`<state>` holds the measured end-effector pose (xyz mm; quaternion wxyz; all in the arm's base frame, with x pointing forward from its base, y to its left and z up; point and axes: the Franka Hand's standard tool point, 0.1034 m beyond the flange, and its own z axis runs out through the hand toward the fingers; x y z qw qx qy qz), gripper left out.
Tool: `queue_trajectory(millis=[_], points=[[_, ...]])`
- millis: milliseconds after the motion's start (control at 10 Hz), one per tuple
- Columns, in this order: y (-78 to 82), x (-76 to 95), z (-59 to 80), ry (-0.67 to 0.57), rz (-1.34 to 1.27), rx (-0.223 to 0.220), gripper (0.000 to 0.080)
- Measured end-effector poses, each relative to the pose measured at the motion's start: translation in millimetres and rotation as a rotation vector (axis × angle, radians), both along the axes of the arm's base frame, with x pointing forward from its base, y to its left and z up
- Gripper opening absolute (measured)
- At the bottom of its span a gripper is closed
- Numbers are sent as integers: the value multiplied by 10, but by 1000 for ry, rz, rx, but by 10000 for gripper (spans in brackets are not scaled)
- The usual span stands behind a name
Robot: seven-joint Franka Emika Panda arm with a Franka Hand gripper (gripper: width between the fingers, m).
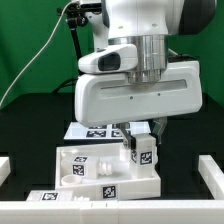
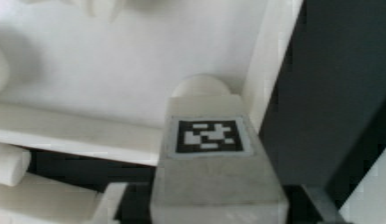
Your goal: Assemble one leg
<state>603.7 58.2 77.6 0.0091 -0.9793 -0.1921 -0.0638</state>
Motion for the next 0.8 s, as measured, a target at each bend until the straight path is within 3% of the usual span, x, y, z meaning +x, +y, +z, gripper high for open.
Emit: queue_trajectory(millis=[400,800], points=[[0,0,0,3,-59,8,281],[23,-1,-1,16,-429,59,282]])
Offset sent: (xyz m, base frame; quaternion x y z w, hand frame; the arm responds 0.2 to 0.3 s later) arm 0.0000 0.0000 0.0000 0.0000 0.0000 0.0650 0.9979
